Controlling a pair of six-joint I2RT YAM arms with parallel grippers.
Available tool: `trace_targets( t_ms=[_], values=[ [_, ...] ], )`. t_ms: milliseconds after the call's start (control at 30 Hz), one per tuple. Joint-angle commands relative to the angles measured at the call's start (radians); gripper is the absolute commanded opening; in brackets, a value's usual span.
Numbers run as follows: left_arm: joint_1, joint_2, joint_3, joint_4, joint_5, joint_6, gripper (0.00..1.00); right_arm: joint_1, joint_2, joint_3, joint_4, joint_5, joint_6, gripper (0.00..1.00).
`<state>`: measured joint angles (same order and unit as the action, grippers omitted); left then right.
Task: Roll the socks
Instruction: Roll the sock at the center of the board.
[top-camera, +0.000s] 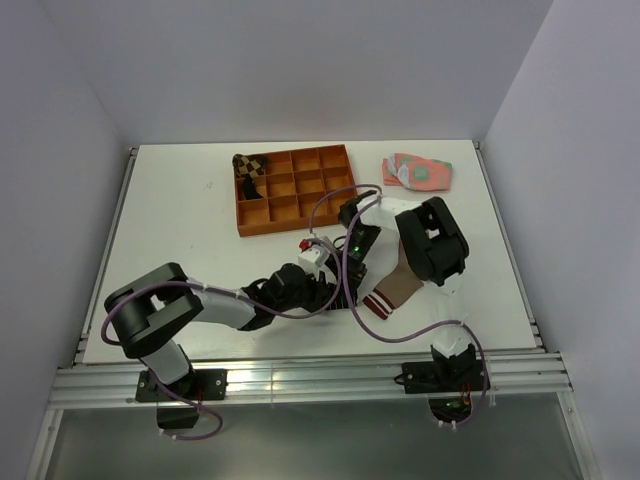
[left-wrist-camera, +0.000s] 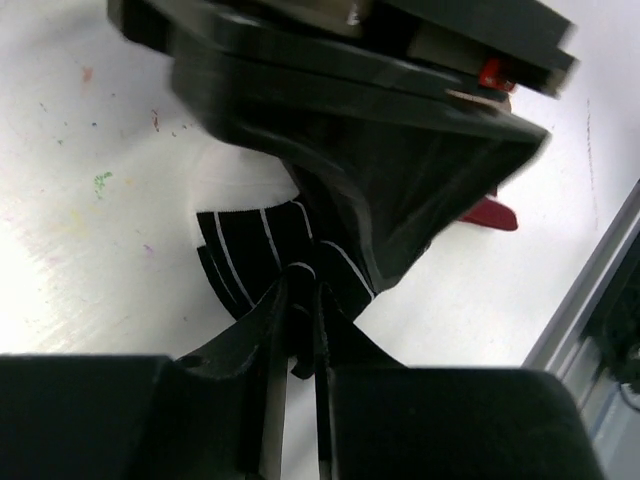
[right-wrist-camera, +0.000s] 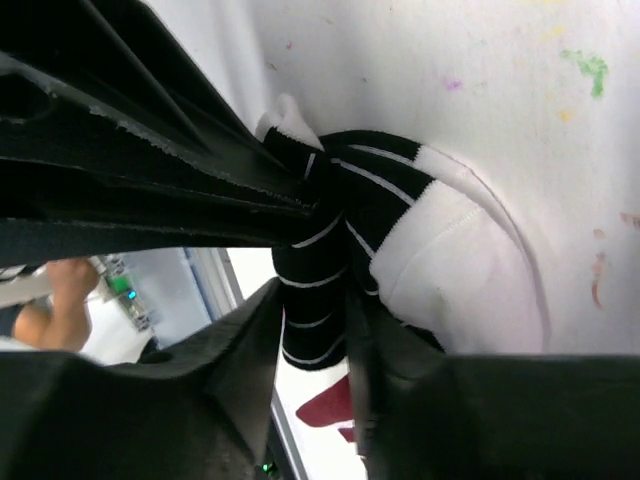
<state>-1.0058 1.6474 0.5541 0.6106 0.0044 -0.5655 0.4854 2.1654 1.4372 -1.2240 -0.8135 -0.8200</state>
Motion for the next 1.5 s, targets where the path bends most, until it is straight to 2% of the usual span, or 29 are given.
trace_targets(
  t_ms=[0,133,367,633,833,1000,1233,1333,1467],
  values=[
    [-0.002,0.029,0.041,-0.130,0.008,-0.097,0.00,-0.005,-0.093,-0.063,0.187,0.106,0.044,0.41],
    [-0.001,0.035,0.093,-0.265,0.005,-0.160,0.00,-0.005,-0.220,-0.188,0.326,0.164,0.128,0.52],
    [0.016,0.045,0.176,-0.459,0.011,-0.237,0.00,-0.034,-0.397,-0.342,0.536,0.250,0.232,0.58],
    [0.038,0.042,0.231,-0.568,0.069,-0.261,0.00,-0.117,-0.504,-0.420,0.595,0.247,0.271,0.60],
    [0.122,0.054,0.245,-0.607,0.210,-0.270,0.00,-0.183,-0.584,-0.468,0.613,0.221,0.240,0.60],
    [0.177,0.071,0.282,-0.695,0.319,-0.269,0.00,-0.185,-0.706,-0.553,0.655,0.191,0.171,0.60],
    [0.213,0.158,0.369,-0.791,0.408,-0.267,0.00,-0.113,-0.909,-0.692,0.765,0.260,0.087,0.61],
    [0.220,0.193,0.406,-0.825,0.424,-0.269,0.00,-0.021,-0.999,-0.753,0.810,0.328,0.062,0.63],
    [0.225,0.238,0.448,-0.854,0.434,-0.272,0.00,0.114,-1.021,-0.791,0.845,0.373,0.032,0.64]
  ],
)
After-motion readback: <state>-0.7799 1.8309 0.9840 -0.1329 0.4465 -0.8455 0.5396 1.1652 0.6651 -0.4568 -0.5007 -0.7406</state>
